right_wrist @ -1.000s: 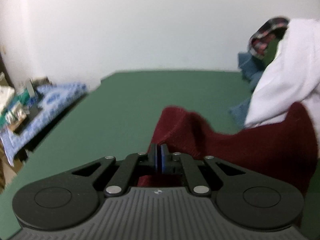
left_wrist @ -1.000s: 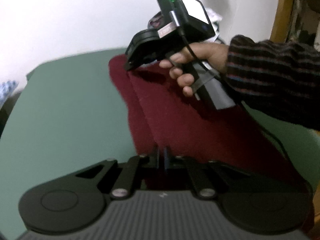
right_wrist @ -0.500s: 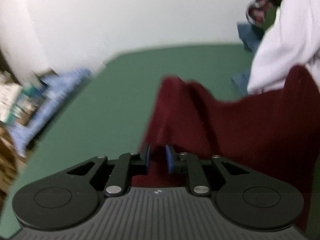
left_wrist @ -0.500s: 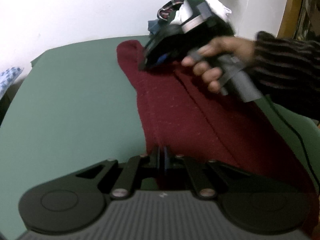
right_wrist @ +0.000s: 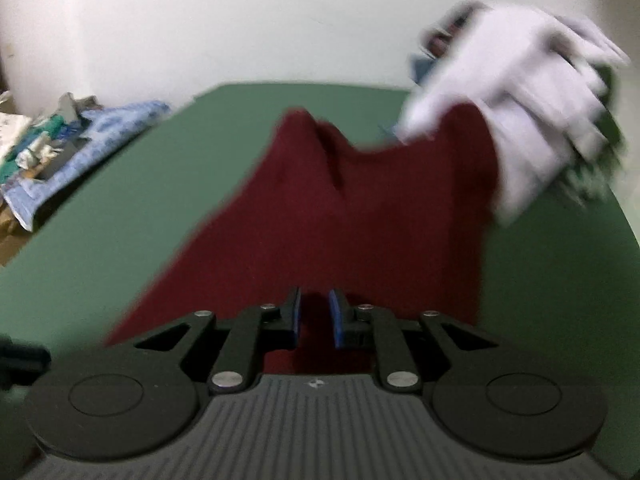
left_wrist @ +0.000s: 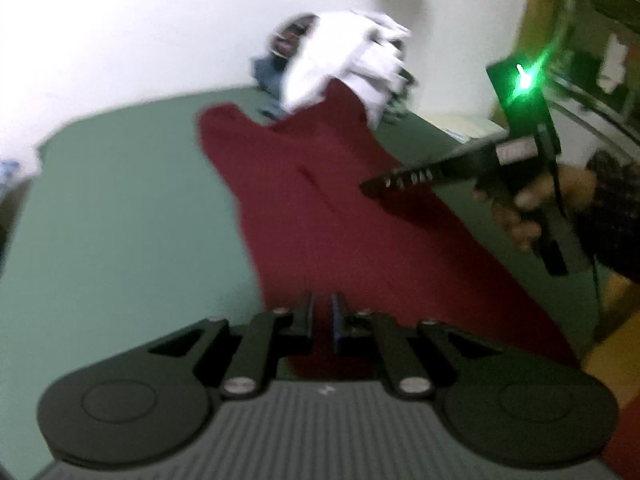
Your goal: Fold clothes
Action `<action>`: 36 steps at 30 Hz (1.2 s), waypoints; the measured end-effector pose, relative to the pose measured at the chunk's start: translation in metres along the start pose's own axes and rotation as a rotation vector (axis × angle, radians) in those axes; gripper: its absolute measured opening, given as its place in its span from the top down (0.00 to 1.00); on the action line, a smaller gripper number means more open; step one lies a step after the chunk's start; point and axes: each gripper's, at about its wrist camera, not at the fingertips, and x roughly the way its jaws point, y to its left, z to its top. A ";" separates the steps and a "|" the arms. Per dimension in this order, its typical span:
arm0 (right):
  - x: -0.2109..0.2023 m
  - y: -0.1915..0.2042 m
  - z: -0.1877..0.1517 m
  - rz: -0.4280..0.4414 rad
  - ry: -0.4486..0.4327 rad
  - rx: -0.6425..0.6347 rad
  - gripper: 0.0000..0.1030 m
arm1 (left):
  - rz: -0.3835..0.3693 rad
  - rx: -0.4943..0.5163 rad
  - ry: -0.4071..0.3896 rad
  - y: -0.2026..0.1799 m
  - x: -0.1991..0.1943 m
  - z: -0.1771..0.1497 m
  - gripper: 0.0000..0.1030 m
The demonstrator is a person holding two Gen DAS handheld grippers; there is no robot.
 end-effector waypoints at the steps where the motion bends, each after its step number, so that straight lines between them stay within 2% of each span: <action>1: -0.004 -0.004 -0.013 -0.012 0.003 0.013 0.85 | -0.026 -0.002 0.032 -0.005 0.008 -0.003 0.95; 3: -0.010 -0.008 -0.028 -0.049 -0.036 0.001 0.85 | -0.061 -0.001 0.091 -0.012 0.023 -0.012 0.93; 5: -0.018 -0.011 -0.033 -0.090 -0.048 0.026 0.85 | -0.041 0.027 0.080 -0.020 0.026 -0.018 0.92; 8: -0.031 -0.014 -0.035 0.010 -0.042 0.167 0.84 | -0.047 0.041 0.092 -0.026 0.027 -0.016 0.88; 9: -0.033 -0.012 -0.040 0.045 -0.035 0.168 0.84 | -0.045 0.048 0.095 -0.026 0.028 -0.016 0.88; 12: -0.035 -0.006 -0.052 0.004 -0.032 0.117 0.85 | -0.035 0.078 0.102 -0.029 0.030 -0.016 0.87; 15: -0.049 -0.010 -0.054 0.001 -0.030 0.131 0.85 | -0.031 0.081 0.110 -0.028 0.021 -0.017 0.87; 17: -0.064 -0.012 -0.058 0.084 -0.035 0.142 0.84 | -0.032 0.076 0.120 -0.029 0.016 -0.021 0.87; 19: -0.072 -0.009 -0.072 0.116 0.022 0.155 0.84 | -0.021 0.088 0.118 -0.033 0.013 -0.030 0.87; 23: -0.085 -0.003 -0.104 0.093 0.018 0.061 0.86 | -0.011 0.112 0.106 -0.043 0.010 -0.035 0.87; 25: -0.091 0.003 -0.105 0.061 0.016 0.021 0.86 | -0.014 0.103 0.111 -0.044 0.011 -0.035 0.87; 26: -0.093 0.005 -0.103 0.057 0.027 0.030 0.84 | -0.016 0.099 0.116 -0.044 0.010 -0.035 0.87; 30: -0.096 0.007 -0.106 0.146 0.095 0.139 0.81 | -0.028 0.075 0.138 -0.045 0.000 -0.040 0.87; 33: -0.111 0.005 -0.127 0.139 0.086 0.126 0.82 | -0.033 0.063 0.155 -0.048 -0.011 -0.049 0.82; 36: -0.122 0.003 -0.135 0.121 0.112 0.107 0.82 | -0.036 0.067 0.167 -0.052 -0.020 -0.056 0.82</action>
